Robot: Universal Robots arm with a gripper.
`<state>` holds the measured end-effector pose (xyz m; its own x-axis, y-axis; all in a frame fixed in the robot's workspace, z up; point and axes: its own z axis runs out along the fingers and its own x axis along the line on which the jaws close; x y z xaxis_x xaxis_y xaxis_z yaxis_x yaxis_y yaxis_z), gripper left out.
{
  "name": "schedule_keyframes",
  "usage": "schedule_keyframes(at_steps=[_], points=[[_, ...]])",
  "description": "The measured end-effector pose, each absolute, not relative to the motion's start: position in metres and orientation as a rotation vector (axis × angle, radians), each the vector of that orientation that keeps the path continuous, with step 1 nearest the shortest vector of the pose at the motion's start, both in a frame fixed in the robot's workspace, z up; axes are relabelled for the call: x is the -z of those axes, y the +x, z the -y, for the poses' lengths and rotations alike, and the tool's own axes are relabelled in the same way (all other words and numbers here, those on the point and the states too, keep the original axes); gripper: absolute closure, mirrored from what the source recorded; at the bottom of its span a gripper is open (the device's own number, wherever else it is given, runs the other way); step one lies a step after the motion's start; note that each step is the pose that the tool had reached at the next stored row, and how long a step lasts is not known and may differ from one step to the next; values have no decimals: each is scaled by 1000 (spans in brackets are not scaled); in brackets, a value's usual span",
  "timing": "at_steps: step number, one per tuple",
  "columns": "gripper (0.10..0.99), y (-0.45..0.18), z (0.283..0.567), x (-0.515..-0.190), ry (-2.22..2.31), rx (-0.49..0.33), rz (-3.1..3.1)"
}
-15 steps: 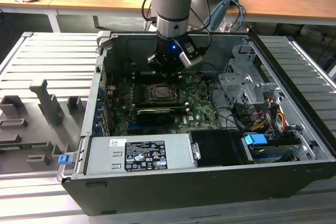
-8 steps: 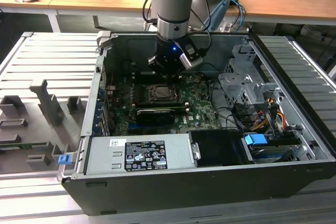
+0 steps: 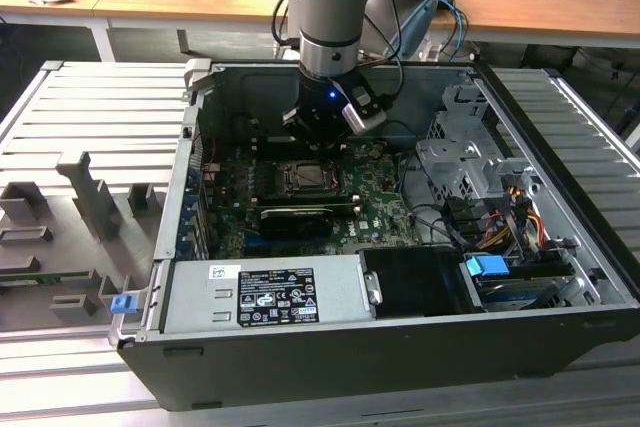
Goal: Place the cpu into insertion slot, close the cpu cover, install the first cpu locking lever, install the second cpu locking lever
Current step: 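Install the first cpu locking lever, then install the second cpu locking lever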
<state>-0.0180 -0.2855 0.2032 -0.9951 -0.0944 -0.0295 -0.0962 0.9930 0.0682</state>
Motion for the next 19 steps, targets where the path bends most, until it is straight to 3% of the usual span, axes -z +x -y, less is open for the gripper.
schedule_keyframes(at_steps=[2,19], points=[[980,-18,286,-215,-149,-108,-3110],[980,-18,297,-215,-149,-108,-3111]])
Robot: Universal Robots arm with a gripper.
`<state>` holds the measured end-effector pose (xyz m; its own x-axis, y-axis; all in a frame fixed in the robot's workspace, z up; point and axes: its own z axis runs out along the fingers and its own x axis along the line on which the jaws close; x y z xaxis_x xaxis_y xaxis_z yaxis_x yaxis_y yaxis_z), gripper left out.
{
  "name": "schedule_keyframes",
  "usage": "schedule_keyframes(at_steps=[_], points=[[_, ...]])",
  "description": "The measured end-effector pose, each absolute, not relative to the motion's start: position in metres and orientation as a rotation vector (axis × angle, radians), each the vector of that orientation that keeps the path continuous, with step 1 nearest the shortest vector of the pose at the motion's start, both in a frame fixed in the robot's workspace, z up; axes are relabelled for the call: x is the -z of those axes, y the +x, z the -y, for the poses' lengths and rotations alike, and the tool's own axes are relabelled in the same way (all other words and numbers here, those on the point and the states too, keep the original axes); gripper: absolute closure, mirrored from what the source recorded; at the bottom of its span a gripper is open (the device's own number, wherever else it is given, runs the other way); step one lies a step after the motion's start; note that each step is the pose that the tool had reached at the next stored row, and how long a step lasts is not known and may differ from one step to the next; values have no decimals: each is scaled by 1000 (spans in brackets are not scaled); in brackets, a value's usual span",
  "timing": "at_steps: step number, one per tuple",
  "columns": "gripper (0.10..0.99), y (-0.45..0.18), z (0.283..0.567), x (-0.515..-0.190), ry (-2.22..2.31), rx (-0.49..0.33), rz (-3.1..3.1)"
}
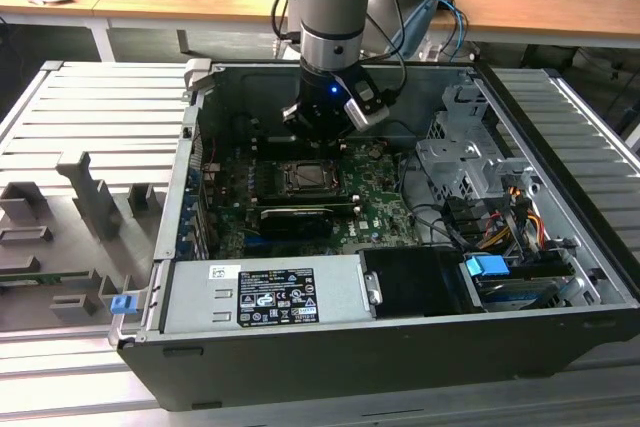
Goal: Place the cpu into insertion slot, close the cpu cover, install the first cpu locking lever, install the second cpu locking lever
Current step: 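Install the second cpu locking lever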
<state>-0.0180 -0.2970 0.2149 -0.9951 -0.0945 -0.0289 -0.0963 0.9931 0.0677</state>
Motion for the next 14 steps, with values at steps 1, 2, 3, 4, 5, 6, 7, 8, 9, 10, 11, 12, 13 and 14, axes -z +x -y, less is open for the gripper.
schedule_keyframes(at_steps=[1,2,3,4,5,6,7,8,9,10,11,12,13,14], points=[[980,-18,298,-215,-149,-108,-3110],[980,-18,301,-215,-149,-107,-3111],[980,-18,304,-215,-149,-108,-3111],[980,-18,305,-215,-149,-108,-3111],[980,-18,306,-215,-149,-108,-3110],[980,-18,307,-215,-149,-108,-3111],[980,-18,307,-216,-149,-108,-3111],[980,-18,307,-222,-149,-108,-3110],[980,-18,307,-225,-149,-108,-3110],[980,-18,307,-230,-149,-107,-3110],[980,-18,307,-235,-149,-107,-3111],[980,-18,307,-239,-149,-107,-3111],[980,-18,307,-245,-149,-108,-3110],[980,-18,307,-250,-149,-107,-3111]])
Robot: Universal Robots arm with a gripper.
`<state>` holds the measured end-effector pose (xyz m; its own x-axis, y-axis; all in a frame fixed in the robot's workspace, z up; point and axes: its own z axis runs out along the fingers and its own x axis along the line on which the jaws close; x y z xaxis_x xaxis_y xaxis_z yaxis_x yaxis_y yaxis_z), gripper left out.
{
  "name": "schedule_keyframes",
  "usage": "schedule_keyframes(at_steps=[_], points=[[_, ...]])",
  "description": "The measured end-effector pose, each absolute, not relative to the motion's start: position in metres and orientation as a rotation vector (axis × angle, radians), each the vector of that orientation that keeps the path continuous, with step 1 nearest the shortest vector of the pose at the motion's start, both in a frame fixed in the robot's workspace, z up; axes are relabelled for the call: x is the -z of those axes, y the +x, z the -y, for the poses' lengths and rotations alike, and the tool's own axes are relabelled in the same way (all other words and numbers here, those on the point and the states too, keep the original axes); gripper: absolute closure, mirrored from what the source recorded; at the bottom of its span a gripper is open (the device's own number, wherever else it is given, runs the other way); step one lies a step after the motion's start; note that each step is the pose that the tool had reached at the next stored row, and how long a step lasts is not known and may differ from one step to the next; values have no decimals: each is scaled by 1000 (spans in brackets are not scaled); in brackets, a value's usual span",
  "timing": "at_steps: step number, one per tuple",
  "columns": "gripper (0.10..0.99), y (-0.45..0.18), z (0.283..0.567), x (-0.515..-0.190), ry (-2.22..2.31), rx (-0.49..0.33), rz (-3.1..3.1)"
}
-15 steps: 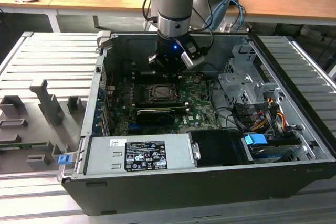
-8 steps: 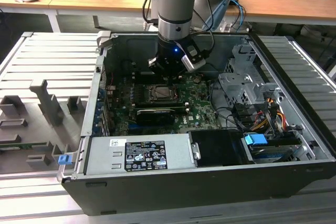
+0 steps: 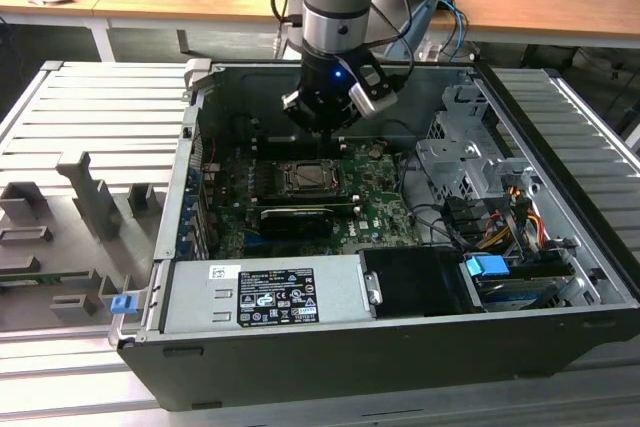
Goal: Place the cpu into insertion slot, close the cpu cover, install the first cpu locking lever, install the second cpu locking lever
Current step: 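Install the second cpu locking lever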
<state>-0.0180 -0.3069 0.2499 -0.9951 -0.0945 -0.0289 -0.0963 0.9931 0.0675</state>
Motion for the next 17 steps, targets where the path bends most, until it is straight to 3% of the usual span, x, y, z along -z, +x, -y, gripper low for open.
schedule_keyframes(at_steps=[5,17], points=[[980,-19,318,-258,-149,-108,-3110],[980,-19,357,-244,-158,-114,-3110]])
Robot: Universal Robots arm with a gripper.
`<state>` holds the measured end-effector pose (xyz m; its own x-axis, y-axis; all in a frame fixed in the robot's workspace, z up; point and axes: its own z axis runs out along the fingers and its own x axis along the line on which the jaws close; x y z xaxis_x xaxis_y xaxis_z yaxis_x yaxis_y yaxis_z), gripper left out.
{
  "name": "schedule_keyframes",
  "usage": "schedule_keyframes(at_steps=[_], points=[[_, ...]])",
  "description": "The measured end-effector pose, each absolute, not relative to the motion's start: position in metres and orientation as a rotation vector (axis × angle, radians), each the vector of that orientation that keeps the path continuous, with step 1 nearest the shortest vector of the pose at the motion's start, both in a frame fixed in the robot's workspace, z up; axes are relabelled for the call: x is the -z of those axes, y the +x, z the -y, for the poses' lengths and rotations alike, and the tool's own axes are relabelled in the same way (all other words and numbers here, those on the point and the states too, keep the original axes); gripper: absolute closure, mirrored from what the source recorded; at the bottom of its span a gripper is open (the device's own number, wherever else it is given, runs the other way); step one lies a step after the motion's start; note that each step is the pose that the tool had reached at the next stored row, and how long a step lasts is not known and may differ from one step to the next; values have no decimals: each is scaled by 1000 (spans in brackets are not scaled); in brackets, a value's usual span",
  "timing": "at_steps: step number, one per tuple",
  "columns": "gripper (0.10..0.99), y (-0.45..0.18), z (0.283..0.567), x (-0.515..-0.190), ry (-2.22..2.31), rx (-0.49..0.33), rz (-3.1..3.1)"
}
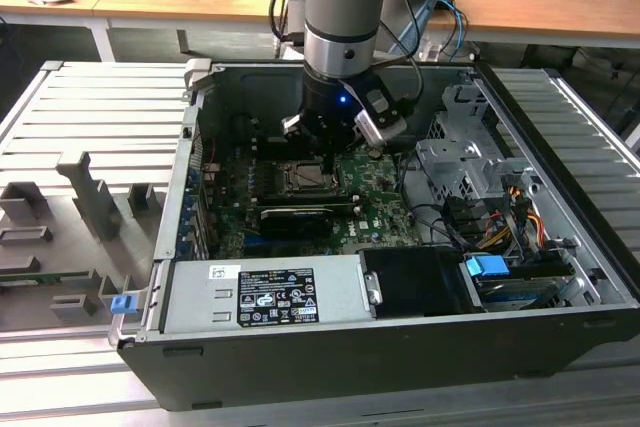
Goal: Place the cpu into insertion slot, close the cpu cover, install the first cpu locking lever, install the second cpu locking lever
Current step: 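Install the second cpu locking lever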
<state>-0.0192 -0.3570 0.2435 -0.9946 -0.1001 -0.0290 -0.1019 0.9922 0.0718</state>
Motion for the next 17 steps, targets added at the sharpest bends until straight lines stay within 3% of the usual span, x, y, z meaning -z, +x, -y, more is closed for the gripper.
schedule_keyframes(at_steps=[6,15,17], points=[[980,-29,375,-238,-165,-147,-3108],[980,-63,376,-227,-164,-158,-3107],[980,-64,379,-226,-164,-194,-3104]])
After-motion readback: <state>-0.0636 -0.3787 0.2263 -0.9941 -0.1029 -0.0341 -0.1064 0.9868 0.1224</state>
